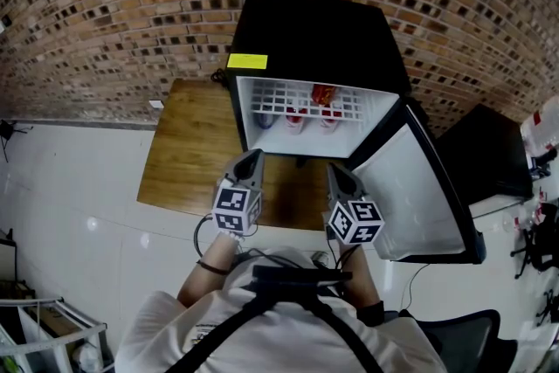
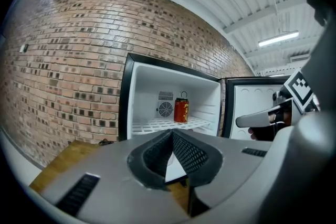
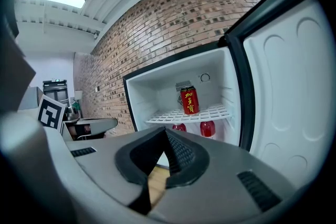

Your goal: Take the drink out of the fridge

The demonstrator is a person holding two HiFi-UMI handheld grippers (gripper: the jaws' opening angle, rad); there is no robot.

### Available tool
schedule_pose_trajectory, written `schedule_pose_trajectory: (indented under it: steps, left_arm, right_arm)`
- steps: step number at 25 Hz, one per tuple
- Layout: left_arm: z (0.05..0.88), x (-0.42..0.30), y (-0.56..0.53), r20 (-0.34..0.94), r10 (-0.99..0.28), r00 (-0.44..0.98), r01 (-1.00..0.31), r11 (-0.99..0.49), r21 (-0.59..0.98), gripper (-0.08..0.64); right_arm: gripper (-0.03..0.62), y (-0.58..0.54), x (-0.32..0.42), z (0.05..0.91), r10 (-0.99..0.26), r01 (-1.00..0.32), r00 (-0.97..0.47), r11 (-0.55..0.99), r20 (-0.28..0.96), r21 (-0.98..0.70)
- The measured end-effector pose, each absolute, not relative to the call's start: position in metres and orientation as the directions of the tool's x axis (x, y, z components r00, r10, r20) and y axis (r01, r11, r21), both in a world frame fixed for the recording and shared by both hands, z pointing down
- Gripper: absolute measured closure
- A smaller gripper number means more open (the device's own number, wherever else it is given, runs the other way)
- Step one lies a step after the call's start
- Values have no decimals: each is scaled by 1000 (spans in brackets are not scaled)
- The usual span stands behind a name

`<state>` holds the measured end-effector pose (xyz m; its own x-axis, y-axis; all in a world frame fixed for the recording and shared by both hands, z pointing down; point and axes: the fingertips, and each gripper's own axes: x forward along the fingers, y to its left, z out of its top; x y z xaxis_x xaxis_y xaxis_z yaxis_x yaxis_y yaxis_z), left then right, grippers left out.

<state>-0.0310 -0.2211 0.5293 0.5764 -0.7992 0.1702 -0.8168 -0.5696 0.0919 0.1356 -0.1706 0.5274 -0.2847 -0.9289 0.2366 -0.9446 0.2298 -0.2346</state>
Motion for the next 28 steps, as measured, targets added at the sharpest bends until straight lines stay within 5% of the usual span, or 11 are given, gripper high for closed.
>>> schedule_pose_trajectory:
  steps: [28]
  left_arm:
    - [537, -41, -218, 217, -797, 563, -825, -555, 102, 558]
  right_arm:
    - [580, -167, 133, 521, -929, -950, -288, 246, 232, -193]
